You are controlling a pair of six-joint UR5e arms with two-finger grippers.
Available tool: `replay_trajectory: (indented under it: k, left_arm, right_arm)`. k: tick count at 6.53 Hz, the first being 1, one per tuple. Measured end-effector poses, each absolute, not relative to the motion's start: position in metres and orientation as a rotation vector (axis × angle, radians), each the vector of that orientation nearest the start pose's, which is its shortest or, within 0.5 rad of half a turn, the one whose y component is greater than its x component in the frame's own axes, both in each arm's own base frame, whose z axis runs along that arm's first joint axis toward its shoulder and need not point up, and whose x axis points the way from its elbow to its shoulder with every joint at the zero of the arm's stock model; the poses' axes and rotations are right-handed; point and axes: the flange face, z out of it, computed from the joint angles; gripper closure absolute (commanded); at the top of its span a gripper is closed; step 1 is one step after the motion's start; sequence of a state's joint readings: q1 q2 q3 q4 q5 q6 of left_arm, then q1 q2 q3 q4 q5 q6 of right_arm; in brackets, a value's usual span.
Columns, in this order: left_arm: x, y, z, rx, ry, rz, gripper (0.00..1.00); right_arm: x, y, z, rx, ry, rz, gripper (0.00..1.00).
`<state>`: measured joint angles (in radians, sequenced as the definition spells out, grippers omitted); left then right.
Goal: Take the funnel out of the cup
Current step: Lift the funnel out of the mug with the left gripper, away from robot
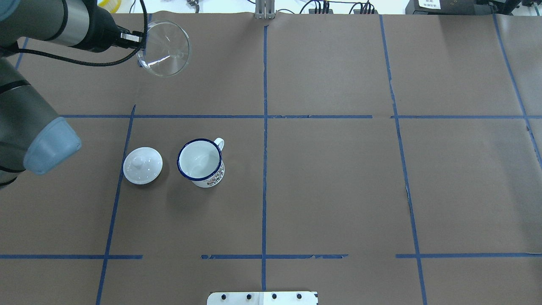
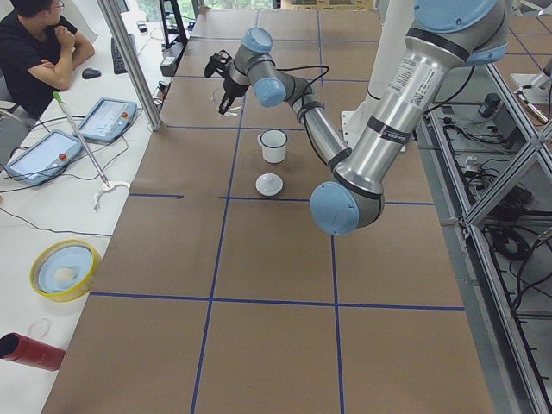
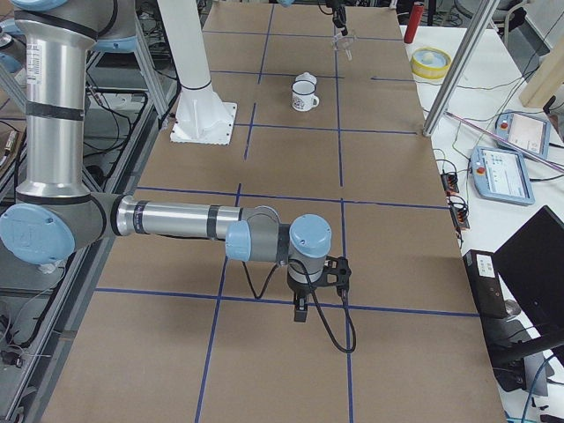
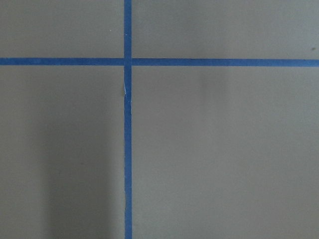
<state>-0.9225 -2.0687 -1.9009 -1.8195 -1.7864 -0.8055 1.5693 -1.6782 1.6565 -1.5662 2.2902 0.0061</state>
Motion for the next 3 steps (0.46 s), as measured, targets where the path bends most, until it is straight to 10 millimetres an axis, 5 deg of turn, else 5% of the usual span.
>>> replay_trajectory:
  k: [3]
  left_arm:
    - [0.294,-0.596,0.272,0.885,0.827,-0.111,1.0]
  right_arm:
    - [0.067,-0.445,0.671,-0.02,-0.719,0.011,0.0]
